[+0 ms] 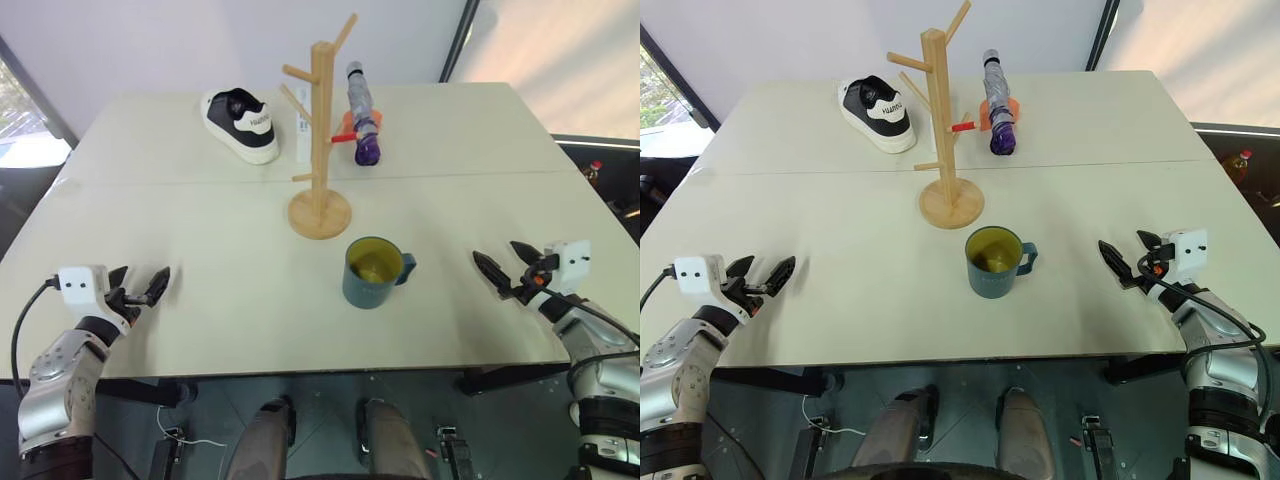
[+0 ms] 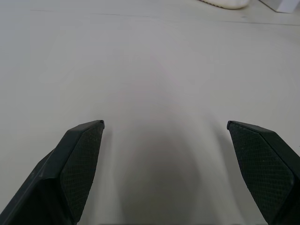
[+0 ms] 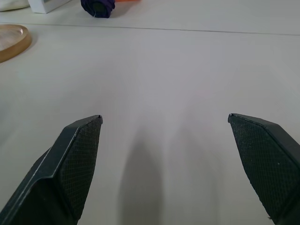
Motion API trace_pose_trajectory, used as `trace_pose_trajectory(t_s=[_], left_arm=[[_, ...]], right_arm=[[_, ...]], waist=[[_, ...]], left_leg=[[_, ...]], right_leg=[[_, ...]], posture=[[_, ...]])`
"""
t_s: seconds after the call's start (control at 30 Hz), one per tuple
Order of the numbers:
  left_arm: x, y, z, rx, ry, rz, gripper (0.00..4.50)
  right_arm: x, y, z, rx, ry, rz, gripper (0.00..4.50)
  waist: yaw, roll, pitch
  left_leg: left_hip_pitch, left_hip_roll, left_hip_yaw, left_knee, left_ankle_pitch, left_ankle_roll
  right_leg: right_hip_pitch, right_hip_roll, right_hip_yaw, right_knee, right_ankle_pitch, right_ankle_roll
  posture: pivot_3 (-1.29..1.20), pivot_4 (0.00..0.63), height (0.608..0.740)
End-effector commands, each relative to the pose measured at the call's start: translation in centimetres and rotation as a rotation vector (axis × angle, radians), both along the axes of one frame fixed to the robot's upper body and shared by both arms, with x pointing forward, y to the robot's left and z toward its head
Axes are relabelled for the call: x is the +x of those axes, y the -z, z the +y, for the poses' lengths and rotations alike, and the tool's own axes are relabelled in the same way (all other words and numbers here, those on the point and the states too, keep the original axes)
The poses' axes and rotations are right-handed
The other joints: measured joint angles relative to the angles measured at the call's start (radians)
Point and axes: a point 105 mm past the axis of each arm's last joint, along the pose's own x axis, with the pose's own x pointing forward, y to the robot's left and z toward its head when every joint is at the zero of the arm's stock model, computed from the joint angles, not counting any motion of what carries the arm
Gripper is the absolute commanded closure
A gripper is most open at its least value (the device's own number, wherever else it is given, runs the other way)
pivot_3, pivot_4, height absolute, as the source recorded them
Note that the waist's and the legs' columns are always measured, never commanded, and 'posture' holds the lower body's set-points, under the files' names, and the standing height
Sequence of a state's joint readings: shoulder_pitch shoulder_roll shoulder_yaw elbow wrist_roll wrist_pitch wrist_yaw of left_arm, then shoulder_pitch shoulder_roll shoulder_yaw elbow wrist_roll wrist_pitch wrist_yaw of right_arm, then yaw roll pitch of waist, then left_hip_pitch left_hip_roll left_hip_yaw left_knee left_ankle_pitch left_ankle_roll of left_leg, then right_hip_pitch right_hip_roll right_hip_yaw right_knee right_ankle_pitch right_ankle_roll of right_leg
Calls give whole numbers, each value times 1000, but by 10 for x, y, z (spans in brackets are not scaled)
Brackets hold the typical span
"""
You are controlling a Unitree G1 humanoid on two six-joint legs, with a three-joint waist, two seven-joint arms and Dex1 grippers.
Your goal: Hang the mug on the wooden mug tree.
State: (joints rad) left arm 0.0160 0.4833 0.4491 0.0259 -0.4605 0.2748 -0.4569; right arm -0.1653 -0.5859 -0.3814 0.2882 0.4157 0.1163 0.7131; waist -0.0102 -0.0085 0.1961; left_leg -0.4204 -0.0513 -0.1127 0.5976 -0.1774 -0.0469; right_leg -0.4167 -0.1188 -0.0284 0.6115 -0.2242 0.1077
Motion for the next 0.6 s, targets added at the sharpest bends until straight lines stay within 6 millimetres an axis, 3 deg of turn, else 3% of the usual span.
trace_pose_trajectory(t_s=[0.03, 0.23, 0.33, 0.47, 0.6], left_arm=[[0, -14, 1, 25, -1, -45, 0], [2, -16, -7, 4, 34, -49, 0], [5, -18, -24, 7, 117, -55, 0], [5, -29, -55, 4, 273, -105, 0], [5, -36, -102, 2, 491, -137, 0]], right_arm=[[1, -17, 3, -11, -13, -56, 40], [-2, -19, 6, -18, -19, -57, 40], [-7, -23, 8, -22, -15, -68, 40], [-14, -29, 14, -30, -27, -84, 40], [-27, -36, 32, -39, -96, -93, 40]], waist=[[0, 0, 0], [0, 0, 0], [2, 0, 0], [3, 0, 0], [3, 0, 0]], left_leg=[[0, 0, 0, 0, 0, 0], [0, 0, 0, 0, 0, 0], [-1, 0, 0, 0, 0, 0], [-4, 0, 0, 0, 0, 0], [-4, 0, 0, 0, 0, 0]], right_leg=[[0, 0, 0, 0, 0, 0], [-1, 0, 0, 0, 0, 0], [-1, 0, 0, 0, 0, 0], [-4, 0, 0, 0, 0, 0], [-4, 0, 0, 0, 0, 0]], posture=[[0, 150, 740], [0, 150, 740], [0, 150, 740], [0, 150, 740], [0, 150, 740]])
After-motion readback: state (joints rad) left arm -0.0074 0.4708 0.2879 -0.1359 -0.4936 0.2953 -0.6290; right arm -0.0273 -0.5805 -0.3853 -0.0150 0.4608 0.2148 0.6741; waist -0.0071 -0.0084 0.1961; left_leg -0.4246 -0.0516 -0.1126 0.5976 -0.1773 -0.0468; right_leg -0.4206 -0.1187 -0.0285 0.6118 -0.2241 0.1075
